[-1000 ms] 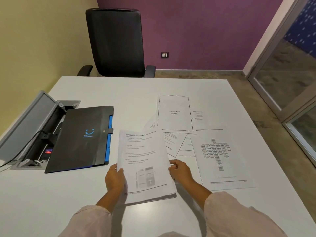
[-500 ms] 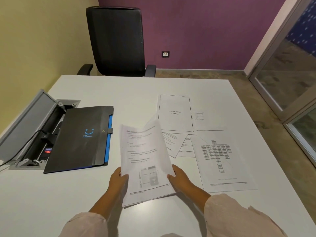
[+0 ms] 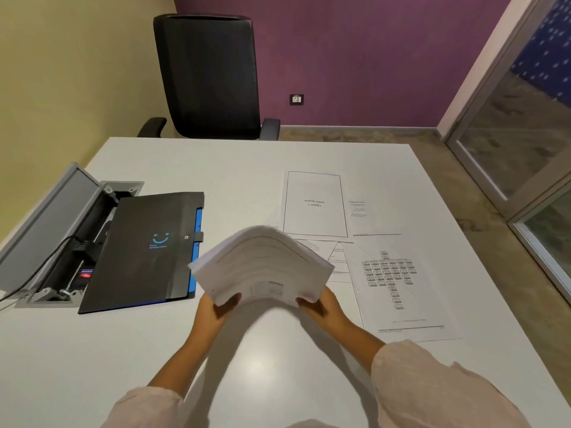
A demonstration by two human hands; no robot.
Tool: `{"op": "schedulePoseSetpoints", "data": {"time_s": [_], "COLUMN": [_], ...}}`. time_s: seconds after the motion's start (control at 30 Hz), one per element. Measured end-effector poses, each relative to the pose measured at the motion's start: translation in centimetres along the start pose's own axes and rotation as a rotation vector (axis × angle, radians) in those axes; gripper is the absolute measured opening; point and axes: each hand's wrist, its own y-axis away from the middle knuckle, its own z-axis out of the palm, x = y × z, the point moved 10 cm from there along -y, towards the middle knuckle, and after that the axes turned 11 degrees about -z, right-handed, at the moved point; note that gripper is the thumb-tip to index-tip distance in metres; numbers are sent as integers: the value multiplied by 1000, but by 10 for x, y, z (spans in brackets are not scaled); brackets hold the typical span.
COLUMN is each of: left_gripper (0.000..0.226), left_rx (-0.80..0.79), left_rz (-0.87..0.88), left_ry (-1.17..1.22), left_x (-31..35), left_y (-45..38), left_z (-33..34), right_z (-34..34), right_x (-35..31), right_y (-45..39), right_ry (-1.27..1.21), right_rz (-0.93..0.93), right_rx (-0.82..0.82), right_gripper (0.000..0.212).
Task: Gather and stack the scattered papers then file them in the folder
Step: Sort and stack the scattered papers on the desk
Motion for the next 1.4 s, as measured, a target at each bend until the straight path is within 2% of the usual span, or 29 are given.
{"op": "schedulePoseSetpoints", "data": {"time_s": [0.07,0.13,0.2,0.33,0.47,0.57,0.63,0.73,0.83,1.07,1.2,1.4], "left_gripper": [33,36,40,41,41,41,42,44,48,47,45,45], "left_rx": [-2,5,23,112,161,184,187,160,111,85,91,99], "left_rz": [-33,-78,-130,-164,-215,-232,-290,-466,-593,-628,-624,-615], "left_ry": [-52,-116,-159,-179,-160,-188,-196,-146,-103,-111,-117,-119], "left_x": [-8,-18,-28,-38,-43,-46,-51,-71,-87,-92,-95,-95], "left_y": [-6,-12,-15,-15,-15,-16,-16,-17,-22,-31,-33,-37], "left_z": [4,6,7,-4,-19,-26,-29,-33,-38,-44,-45,-46], "right_z": [3,6,7,9,14,11,7,2,-5,-25,-12,-5], "right_x": [10,30,43,44,31,31,37,54,67,70,81,87], "right_y": [2,10,15,17,8,1,-1,3,1,-16,-16,-17], "right_ry": [-28,30,113,142,214,187,148,41,106,-156,-484,-595], "right_rz": [131,360,438,403,278,249,290,419,416,369,485,559], "right_rx": [-11,-51,-91,-96,-179,-159,-116,-43,-25,160,219,284], "right_gripper": [31,45,50,43,25,9,9,16,16,36,38,44]}}
